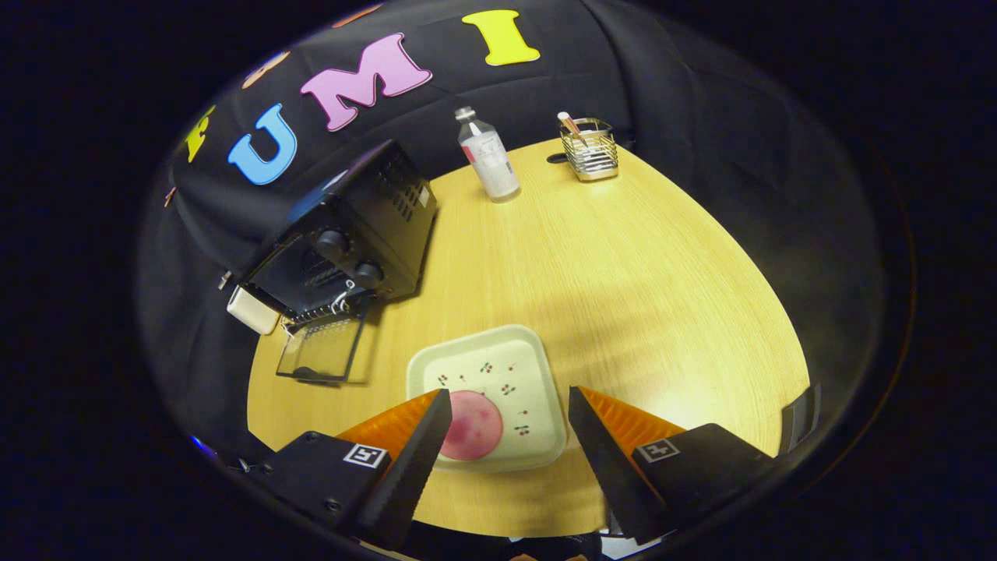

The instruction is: Open the toaster oven, put the food inside, and close the toaster oven door.

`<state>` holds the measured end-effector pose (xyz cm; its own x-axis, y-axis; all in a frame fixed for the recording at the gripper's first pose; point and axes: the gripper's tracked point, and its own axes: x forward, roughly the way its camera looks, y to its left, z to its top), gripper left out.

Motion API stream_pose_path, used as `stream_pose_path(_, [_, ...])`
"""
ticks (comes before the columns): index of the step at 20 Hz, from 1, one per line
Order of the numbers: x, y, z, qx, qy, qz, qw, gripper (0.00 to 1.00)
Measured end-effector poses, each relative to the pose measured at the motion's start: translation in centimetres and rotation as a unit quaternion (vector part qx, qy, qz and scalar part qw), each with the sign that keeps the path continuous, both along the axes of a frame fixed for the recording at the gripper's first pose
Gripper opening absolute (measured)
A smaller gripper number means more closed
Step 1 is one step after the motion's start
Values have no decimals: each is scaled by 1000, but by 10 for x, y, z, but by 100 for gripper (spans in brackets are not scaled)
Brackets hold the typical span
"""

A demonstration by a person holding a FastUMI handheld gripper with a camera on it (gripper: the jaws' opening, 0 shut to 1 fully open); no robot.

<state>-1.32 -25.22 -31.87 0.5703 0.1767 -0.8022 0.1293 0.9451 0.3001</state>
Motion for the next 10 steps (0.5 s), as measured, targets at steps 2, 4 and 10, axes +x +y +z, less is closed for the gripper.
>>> stream_pose_path(2, [-5,-1,-14,0,18,16,1000,100])
stream_pose_path(4, [-6,-3,-27,-3,34,24,999,100])
stream_pose_path(10, [-13,15,-39,8,59,50,997,100])
